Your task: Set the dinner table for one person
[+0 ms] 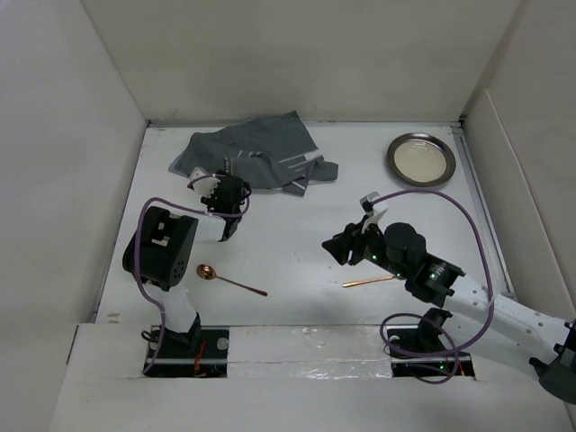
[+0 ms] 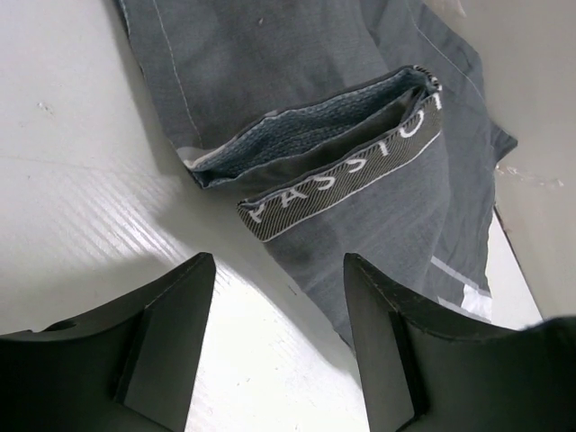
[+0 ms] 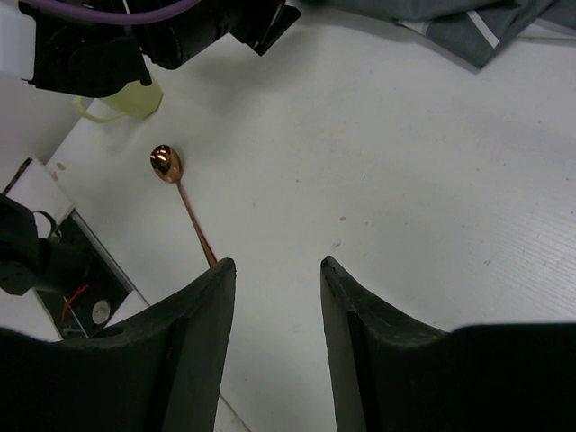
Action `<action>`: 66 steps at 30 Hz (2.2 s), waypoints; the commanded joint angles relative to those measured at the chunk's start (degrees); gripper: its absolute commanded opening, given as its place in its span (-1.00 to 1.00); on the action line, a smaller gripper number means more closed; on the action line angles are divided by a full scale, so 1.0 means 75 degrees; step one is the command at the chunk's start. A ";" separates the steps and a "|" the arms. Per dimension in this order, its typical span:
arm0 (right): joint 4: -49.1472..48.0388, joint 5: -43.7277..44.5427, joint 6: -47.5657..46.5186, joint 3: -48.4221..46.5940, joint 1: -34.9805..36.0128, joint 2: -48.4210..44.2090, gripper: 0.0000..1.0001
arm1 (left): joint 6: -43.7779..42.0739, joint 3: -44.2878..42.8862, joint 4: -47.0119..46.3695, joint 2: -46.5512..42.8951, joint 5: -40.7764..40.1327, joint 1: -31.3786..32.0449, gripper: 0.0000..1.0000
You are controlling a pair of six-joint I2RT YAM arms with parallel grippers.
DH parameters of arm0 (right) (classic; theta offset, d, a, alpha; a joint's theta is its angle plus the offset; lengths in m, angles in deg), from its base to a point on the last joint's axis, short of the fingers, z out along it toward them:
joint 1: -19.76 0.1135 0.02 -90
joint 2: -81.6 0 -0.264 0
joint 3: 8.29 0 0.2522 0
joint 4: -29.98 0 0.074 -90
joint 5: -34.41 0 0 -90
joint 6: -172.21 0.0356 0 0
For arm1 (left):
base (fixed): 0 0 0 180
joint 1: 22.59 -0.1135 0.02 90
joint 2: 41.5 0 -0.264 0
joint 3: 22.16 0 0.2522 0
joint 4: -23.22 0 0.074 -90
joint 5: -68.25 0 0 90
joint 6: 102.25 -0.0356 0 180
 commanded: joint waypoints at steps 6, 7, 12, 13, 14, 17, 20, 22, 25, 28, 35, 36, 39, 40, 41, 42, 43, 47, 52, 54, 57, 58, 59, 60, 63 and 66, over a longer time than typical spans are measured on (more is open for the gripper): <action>-0.0415 -0.0188 -0.0128 -0.0063 -0.0031 -0.0029 -0.03 | 0.0270 -0.0559 -0.0150 0.0356 0.0372 -0.0248 0.13; -0.0427 -0.0420 -0.0128 -0.0040 -0.0031 -0.0053 -0.03 | 0.0234 -0.0582 -0.0349 0.0450 0.0419 -0.0248 0.12; -0.0649 -0.0808 -0.0233 0.0078 -0.0031 -0.0123 -0.03 | -0.0047 -0.0793 -0.0737 0.0661 0.0502 -0.0248 -0.05; -0.0649 -0.0809 -0.0222 0.0078 -0.0031 -0.0112 -0.03 | -0.0047 -0.0770 -0.0819 0.0673 0.0502 -0.0248 -0.08; -0.0649 -0.0797 -0.0233 0.0101 -0.0031 -0.0088 -0.03 | -0.0082 -0.0758 -0.0854 0.0673 0.0490 -0.0248 -0.23; -0.0684 -0.0762 -0.0245 0.0113 -0.0031 -0.0042 -0.04 | -0.0164 -0.0735 -0.0890 0.0615 0.0455 -0.0248 -0.41; -0.0708 -0.0668 -0.0222 0.0125 -0.0031 0.0064 -0.07 | -0.0316 -0.0688 -0.0925 0.0463 0.0315 -0.0248 -0.61; -0.0673 -0.0621 -0.0187 0.0101 -0.0031 0.0111 -0.08 | -0.0410 -0.0676 -0.0936 0.0358 0.0232 -0.0248 -0.79; -0.0673 -0.0505 -0.0140 0.0090 -0.0031 0.0099 -0.08 | -0.0773 -0.0676 -0.0937 0.0089 0.0325 -0.0248 -1.00; -0.0685 0.0229 -0.0070 0.0101 -0.0031 0.0204 -0.07 | -0.1031 -0.0630 -0.0785 -0.0356 0.0454 -0.0248 -1.00; -0.0180 0.2320 0.0821 -0.0449 -0.0604 0.1234 -0.40 | -0.1536 -0.0045 -0.0234 -0.2397 0.0502 -0.0248 -1.00; -0.0204 0.2401 0.0891 -0.0635 -0.0779 0.1422 -0.74 | -0.1570 0.0061 -0.0187 -0.2664 0.0537 -0.0248 -1.00; -0.0554 0.2110 0.0834 -0.1034 -0.1411 0.2265 -1.00 | -0.1547 0.0518 0.0164 -0.3625 0.0572 -0.0248 -1.00; -0.0672 0.1982 0.0752 -0.1163 -0.1565 0.2476 -1.00 | -0.1559 0.0681 0.0432 -0.4034 0.0537 -0.0248 -1.00; -0.0754 0.1888 0.0716 -0.1304 -0.1717 0.2919 -1.00 | -0.1536 0.0741 0.0597 -0.4189 0.0537 -0.0248 -1.00; -0.0813 0.1852 0.0704 -0.1444 -0.1997 0.3155 -1.00 | -0.1547 0.0788 0.0738 -0.4353 0.0549 -0.0248 -1.00; -0.0871 0.1759 0.0704 -0.1747 -0.2139 0.3390 -1.00 | -0.1559 0.0939 0.0960 -0.4621 0.0583 -0.0248 -1.00; -0.0954 0.1781 0.0844 -0.2569 -0.2597 0.4597 -0.47 | -0.1349 0.1420 0.1442 -0.5278 0.0642 -0.0248 -1.00; -0.0626 0.1489 0.1090 -0.3764 -0.2902 0.6049 0.15 | -0.0997 0.2088 0.2178 -0.6285 0.0806 -0.0248 -1.00; -0.0532 0.1372 0.1312 -0.4210 -0.2902 0.6344 0.24 | -0.0962 0.2299 0.2518 -0.6800 0.0841 -0.0248 -1.00; -0.0719 0.1160 0.1524 -0.4549 -0.2808 0.6789 0.38 | -0.0844 0.2686 0.3010 -0.7573 0.0877 -0.0248 -1.00; -0.0720 0.1056 0.1571 -0.4679 -0.2739 0.6895 0.39 | -0.0798 0.2826 0.3175 -0.7762 0.0900 -0.0248 -1.00; -0.0685 0.1031 0.1618 -0.4819 -0.2738 0.7151 0.40 | -0.0786 0.2862 0.3374 -0.7950 0.0900 -0.0248 -1.00; -0.0476 0.1089 0.1653 -0.5203 -0.2494 0.7444 0.41 | -0.0797 0.2956 0.3770 -0.8509 0.0900 -0.0179 -1.00; 0.0041 0.1545 0.1723 -0.5780 -0.2340 0.7844 0.40 | -0.0879 0.3132 0.3961 -0.8980 0.0947 -0.0178 -1.00; -0.0039 0.1617 0.2027 -0.5899 -0.2246 0.8137 0.36 | -0.0926 0.3355 0.4020 -0.9357 0.1134 -0.0178 -1.00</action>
